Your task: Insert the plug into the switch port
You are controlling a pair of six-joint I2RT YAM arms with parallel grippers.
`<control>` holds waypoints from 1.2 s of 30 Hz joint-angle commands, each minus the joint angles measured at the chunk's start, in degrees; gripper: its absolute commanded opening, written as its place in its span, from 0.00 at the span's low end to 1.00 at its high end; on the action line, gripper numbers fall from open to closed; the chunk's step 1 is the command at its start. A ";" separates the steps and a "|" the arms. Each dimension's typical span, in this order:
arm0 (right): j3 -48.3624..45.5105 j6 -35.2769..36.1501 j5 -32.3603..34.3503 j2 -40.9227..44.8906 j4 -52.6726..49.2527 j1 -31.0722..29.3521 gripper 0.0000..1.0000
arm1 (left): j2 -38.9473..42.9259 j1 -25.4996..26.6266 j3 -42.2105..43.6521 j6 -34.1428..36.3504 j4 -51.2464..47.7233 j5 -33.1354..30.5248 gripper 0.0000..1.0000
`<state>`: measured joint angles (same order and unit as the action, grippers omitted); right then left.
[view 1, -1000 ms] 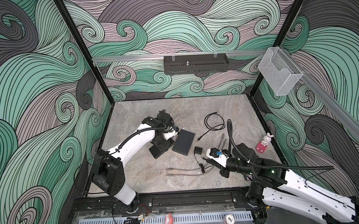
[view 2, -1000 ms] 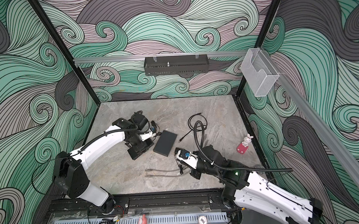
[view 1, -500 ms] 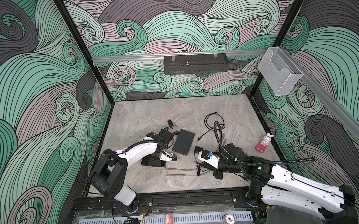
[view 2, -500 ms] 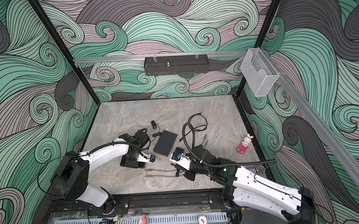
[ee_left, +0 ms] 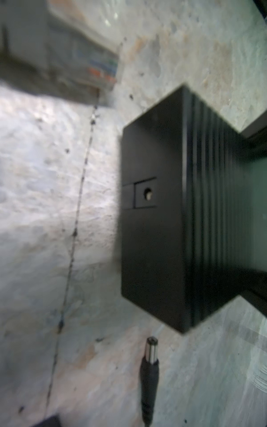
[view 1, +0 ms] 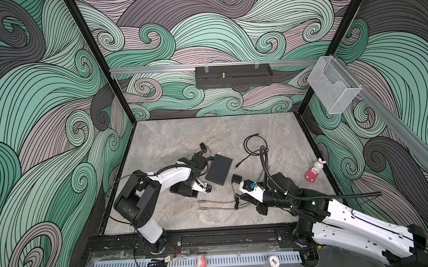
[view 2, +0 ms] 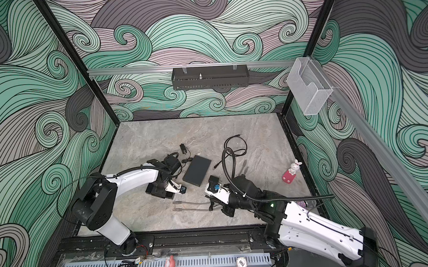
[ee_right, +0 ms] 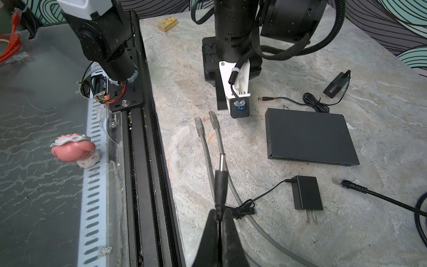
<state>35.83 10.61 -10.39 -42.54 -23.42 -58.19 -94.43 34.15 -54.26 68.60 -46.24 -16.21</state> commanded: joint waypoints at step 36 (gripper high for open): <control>27.18 17.67 7.33 -46.88 -4.83 -1.65 0.00 | 40.28 -19.42 0.91 -96.17 3.67 25.92 0.90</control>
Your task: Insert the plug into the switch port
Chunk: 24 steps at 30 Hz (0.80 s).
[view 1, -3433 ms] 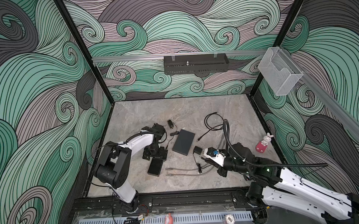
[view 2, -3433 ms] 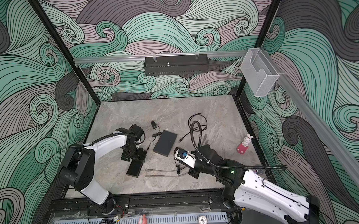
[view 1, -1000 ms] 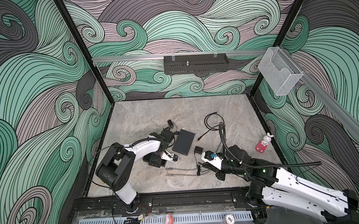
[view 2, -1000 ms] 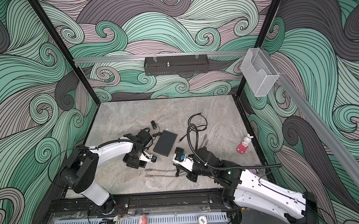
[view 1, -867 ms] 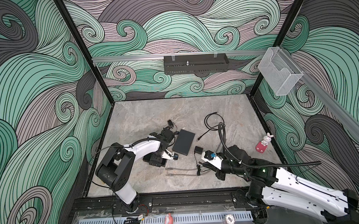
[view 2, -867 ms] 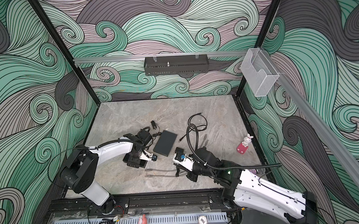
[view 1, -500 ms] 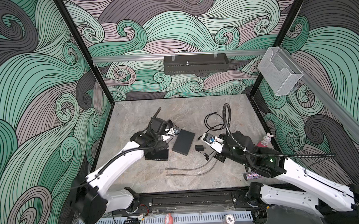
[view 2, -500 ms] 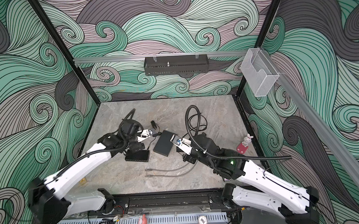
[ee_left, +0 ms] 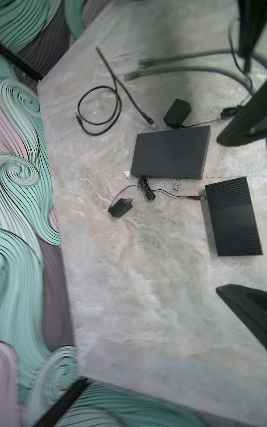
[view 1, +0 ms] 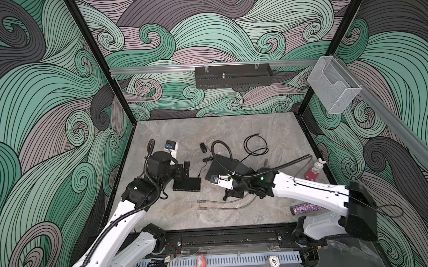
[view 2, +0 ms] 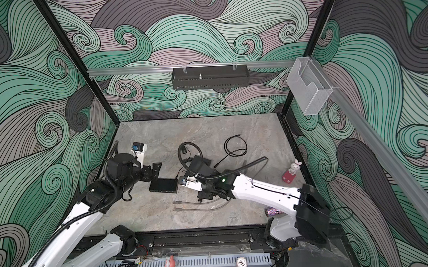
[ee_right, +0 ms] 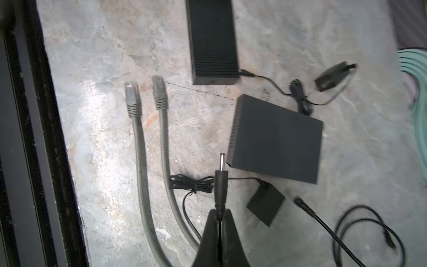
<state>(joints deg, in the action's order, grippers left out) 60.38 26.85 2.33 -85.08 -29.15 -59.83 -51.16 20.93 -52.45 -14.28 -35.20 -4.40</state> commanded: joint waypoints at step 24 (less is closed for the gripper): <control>15.05 4.36 -12.31 -26.02 3.21 3.36 0.00 | -19.53 -22.86 7.14 -20.87 -1.76 30.44 0.52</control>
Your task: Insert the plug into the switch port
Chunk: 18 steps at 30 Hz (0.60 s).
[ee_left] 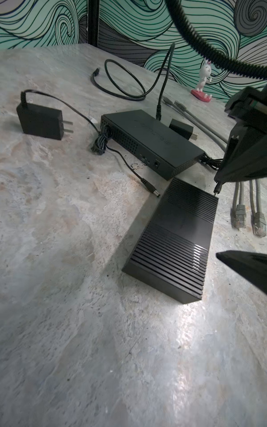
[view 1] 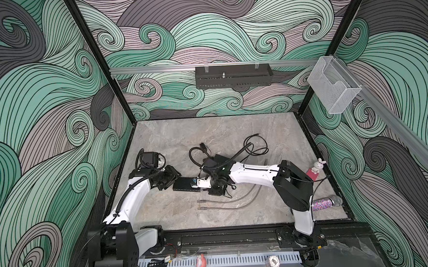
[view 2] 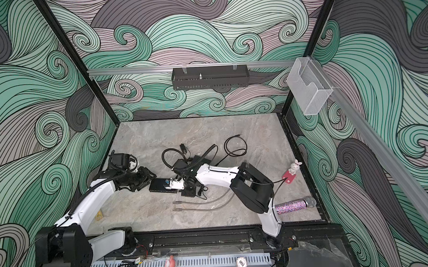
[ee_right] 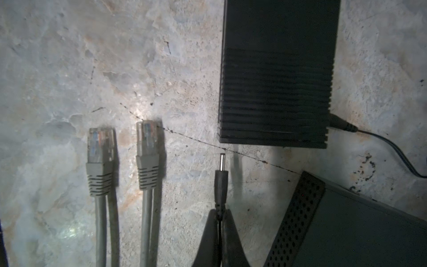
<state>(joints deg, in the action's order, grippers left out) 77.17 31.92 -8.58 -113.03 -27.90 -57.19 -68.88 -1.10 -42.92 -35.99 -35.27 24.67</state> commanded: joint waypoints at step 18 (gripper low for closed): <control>0.29 -0.97 -5.30 -1.09 5.65 3.14 0.00 | -14.84 -1.01 -5.74 0.17 0.93 -3.25 0.51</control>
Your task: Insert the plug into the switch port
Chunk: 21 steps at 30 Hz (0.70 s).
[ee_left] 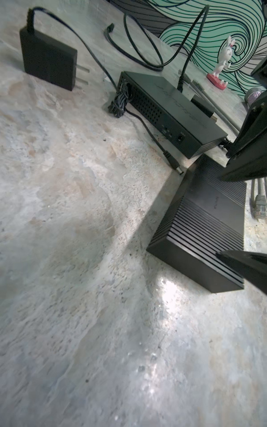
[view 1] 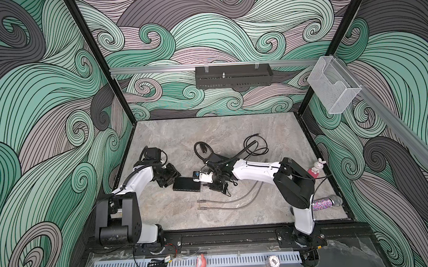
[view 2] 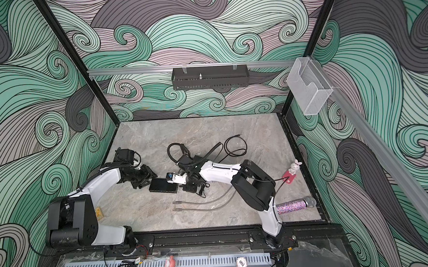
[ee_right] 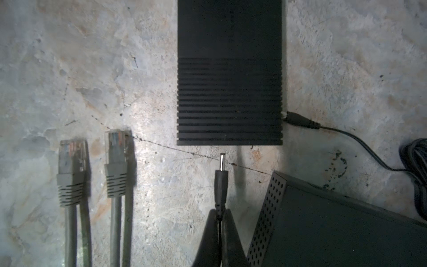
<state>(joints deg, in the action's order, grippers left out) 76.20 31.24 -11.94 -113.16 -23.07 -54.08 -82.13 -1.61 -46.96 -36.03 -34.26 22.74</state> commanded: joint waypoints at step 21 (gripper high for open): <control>-0.53 -1.17 -2.37 -2.49 2.20 1.09 0.00 | -6.87 -0.50 -2.56 2.24 -0.56 -2.60 0.40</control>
<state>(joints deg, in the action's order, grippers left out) 76.18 30.87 -13.96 -114.45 -21.41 -53.12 -87.07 -1.85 -49.01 -34.85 -33.63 21.41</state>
